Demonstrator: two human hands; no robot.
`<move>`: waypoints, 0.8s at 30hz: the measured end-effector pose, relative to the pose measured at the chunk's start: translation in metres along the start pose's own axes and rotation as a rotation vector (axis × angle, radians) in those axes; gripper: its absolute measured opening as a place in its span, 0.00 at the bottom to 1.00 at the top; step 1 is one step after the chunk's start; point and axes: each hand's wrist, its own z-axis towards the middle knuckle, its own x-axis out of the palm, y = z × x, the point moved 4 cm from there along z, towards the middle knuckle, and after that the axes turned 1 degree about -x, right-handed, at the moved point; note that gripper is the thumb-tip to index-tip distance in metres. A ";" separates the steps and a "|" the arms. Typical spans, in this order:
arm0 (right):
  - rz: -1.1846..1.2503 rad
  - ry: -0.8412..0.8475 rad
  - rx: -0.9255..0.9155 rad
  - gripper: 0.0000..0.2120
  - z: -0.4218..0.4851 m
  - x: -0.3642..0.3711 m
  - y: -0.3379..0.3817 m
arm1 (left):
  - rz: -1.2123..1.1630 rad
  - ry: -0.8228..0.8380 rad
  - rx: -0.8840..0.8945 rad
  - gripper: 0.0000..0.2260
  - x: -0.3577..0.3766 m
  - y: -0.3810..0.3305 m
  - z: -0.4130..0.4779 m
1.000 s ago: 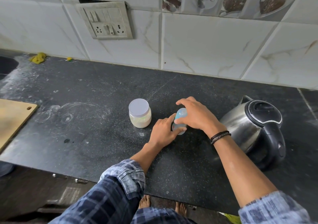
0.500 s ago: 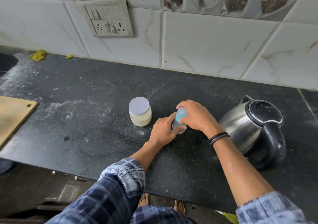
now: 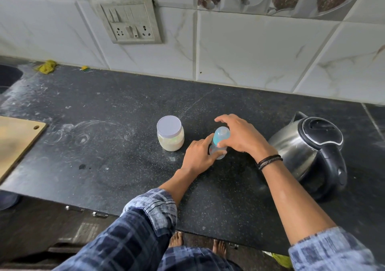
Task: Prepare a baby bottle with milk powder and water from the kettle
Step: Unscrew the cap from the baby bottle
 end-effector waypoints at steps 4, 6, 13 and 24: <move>-0.006 -0.024 -0.003 0.26 0.000 0.007 -0.004 | -0.009 -0.006 0.007 0.33 -0.001 -0.001 -0.001; 0.008 -0.005 -0.012 0.29 0.000 0.004 -0.004 | -0.007 -0.005 0.006 0.33 -0.002 -0.002 -0.001; -0.067 0.015 -0.035 0.27 0.003 0.007 0.000 | -0.021 -0.017 0.011 0.32 -0.005 -0.006 -0.001; -0.029 0.002 -0.064 0.24 0.007 0.012 -0.005 | -0.010 -0.019 0.016 0.32 -0.006 -0.006 -0.002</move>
